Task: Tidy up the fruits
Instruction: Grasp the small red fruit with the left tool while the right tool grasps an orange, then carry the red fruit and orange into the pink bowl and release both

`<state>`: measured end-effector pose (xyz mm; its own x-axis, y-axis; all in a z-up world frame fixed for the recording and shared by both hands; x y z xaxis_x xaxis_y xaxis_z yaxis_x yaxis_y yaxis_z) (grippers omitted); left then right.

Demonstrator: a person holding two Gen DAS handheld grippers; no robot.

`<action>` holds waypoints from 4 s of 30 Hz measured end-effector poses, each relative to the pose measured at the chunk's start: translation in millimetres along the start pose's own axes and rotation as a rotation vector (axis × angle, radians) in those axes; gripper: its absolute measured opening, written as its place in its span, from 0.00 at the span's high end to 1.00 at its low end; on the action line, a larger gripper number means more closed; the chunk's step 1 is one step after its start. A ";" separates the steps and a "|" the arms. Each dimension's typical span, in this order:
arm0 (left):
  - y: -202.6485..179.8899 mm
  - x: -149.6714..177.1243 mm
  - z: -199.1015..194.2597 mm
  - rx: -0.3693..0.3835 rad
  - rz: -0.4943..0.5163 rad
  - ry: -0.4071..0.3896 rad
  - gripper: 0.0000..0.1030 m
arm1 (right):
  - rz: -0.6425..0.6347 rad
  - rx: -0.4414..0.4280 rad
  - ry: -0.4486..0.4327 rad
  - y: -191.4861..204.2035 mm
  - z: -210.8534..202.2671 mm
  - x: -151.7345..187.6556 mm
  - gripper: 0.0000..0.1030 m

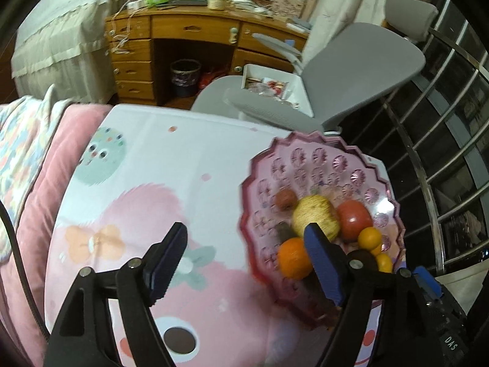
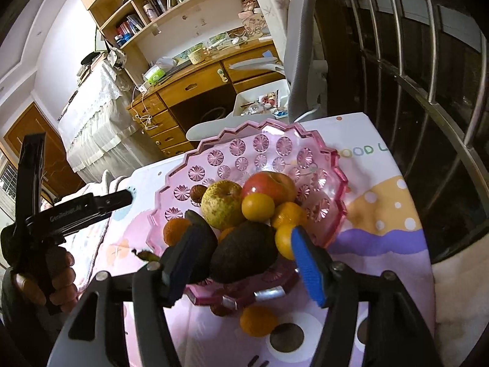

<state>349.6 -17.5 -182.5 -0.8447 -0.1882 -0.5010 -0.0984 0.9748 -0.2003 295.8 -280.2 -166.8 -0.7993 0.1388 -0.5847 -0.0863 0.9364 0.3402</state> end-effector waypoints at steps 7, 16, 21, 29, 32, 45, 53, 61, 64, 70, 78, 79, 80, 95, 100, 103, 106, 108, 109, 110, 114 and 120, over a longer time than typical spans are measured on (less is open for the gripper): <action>32.5 22.3 -0.7 -0.049 -0.033 0.038 0.23 | -0.032 0.035 0.004 -10.4 -12.4 16.2 0.37; 34.3 59.8 7.7 -0.002 -0.016 0.099 0.23 | -0.107 0.066 0.027 -20.6 -22.4 43.2 0.32; 16.8 78.3 14.4 0.042 0.041 0.132 0.23 | -0.187 0.064 0.051 -17.7 -21.2 61.5 0.31; -15.9 108.5 33.5 0.087 0.133 0.211 0.23 | -0.380 0.102 0.090 -7.6 -6.8 92.5 0.26; -29.9 114.5 38.8 0.113 0.163 0.224 0.23 | -0.436 0.107 0.092 -4.2 -1.8 101.6 0.26; -84.8 133.2 61.3 0.177 0.261 0.251 0.24 | -0.553 0.060 0.088 1.6 23.2 118.4 0.27; -109.5 133.7 74.0 0.222 0.277 0.251 0.33 | -0.563 0.023 0.094 2.4 40.1 117.4 0.45; -123.0 127.6 83.7 0.242 0.272 0.229 0.50 | -0.550 -0.004 0.096 3.1 48.3 116.4 0.55; -124.0 125.4 86.2 0.238 0.278 0.224 0.52 | -0.553 -0.014 0.098 3.4 50.4 115.2 0.58; -117.7 128.7 86.2 0.239 0.282 0.236 0.68 | -0.553 -0.031 0.094 5.8 52.6 112.0 0.64; -115.8 134.6 83.5 0.238 0.271 0.229 0.72 | -0.550 -0.028 0.100 6.3 55.1 107.7 0.66; -115.3 135.5 82.3 0.237 0.269 0.226 0.72 | -0.550 -0.030 0.102 6.5 54.5 107.9 0.66; -114.0 136.1 80.4 0.238 0.267 0.225 0.72 | -0.549 -0.035 0.107 6.8 54.1 108.6 0.66; -97.5 141.5 24.2 0.210 0.291 0.293 0.73 | -0.574 -0.059 0.164 22.3 21.8 111.2 0.66; -107.2 130.6 -8.7 0.237 0.330 0.297 0.73 | -0.586 -0.079 0.146 34.1 -1.9 94.9 0.66; -115.3 117.9 -28.9 0.244 0.352 0.273 0.73 | -0.571 -0.093 0.125 41.2 -19.9 79.9 0.66; -122.3 99.7 -46.8 0.250 0.374 0.234 0.73 | -0.549 -0.106 0.096 47.6 -32.6 62.8 0.66; -129.4 84.0 -58.6 0.255 0.387 0.203 0.73 | -0.530 -0.110 0.069 52.1 -42.1 51.5 0.66; -131.3 77.6 -62.8 0.257 0.394 0.191 0.73 | -0.517 -0.111 0.053 54.0 -46.3 43.5 0.66; -134.3 68.6 -66.8 0.258 0.405 0.171 0.73 | -0.500 -0.112 0.033 55.4 -50.9 34.4 0.66; -144.6 42.5 -74.9 0.265 0.423 0.120 0.73 | -0.474 -0.114 -0.021 58.3 -58.8 11.9 0.66; -155.0 7.4 -68.3 0.284 0.410 0.063 0.73 | -0.415 -0.095 -0.074 55.2 -51.2 -22.5 0.66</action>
<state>322.6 -161.7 -97.7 -0.8148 0.2200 -0.5364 0.3882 0.8942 -0.2229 278.6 -248.1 -97.2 -0.6411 -0.2170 -0.7361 -0.4485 0.8843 0.1300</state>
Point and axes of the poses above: each gripper's, at about its wrist camera, not at the fingertips, and z roughly the way its jaws point, y to its left, x to its underside, the point moved 4 cm from there along z, roughly the way its jaws point, and after that the axes turned 3 degrees about z, right-handed, at the moved point
